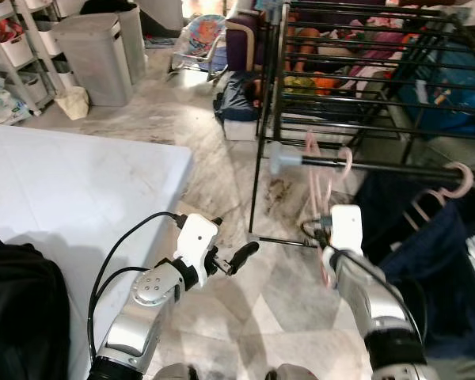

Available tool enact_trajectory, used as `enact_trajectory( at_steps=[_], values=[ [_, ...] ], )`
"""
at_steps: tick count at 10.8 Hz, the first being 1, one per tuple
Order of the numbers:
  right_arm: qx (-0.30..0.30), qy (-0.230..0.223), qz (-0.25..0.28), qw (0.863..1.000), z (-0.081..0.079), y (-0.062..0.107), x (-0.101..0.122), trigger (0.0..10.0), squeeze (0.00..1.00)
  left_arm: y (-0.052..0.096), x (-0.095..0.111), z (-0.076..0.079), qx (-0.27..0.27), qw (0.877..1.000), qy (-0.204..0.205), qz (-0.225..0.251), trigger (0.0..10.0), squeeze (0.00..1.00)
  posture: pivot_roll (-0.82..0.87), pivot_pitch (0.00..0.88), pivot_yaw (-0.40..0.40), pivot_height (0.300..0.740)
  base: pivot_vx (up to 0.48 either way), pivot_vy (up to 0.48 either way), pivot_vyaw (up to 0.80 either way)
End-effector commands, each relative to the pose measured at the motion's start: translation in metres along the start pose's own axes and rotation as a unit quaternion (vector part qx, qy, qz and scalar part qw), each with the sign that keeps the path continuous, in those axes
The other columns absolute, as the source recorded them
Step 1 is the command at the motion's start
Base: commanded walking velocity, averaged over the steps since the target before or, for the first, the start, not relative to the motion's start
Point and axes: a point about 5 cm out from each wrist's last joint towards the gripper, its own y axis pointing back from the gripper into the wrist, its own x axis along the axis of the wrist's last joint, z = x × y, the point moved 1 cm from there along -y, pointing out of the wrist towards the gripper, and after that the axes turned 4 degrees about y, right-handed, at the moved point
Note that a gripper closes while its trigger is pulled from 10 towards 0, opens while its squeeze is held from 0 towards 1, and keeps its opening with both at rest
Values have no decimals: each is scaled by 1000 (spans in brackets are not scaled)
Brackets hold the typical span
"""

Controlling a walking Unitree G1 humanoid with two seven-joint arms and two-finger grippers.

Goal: Hang hanger

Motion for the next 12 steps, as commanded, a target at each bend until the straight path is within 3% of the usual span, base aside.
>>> enact_trajectory(
  at_steps=[1,4,7,9,12],
  values=[
    [0,-1,1,1000,-1,-2,3,10000,0,0,3,0,-3,1000,-8,1,10000,0,-48,30,-5,740,0,0,0],
    [46,2,-42,998,-23,-22,4,10000,0,1,2,1,-7,1000,-13,-7,10000,0,-34,37,-4,740,0,0,0],
    [61,-7,-78,995,-30,-30,-5,10000,0,1,3,2,-8,1000,-17,-8,10000,0,-25,42,-4,740,0,0,0],
    [50,21,-55,997,-26,-35,2,10000,0,2,4,3,-11,1000,-13,-5,10000,0,-26,42,-4,740,0,0,0],
    [12,7,-8,1000,-16,-45,36,10000,0,1,5,3,-11,1000,-15,-6,10000,0,-24,48,0,740,0,0,0]
  ],
)
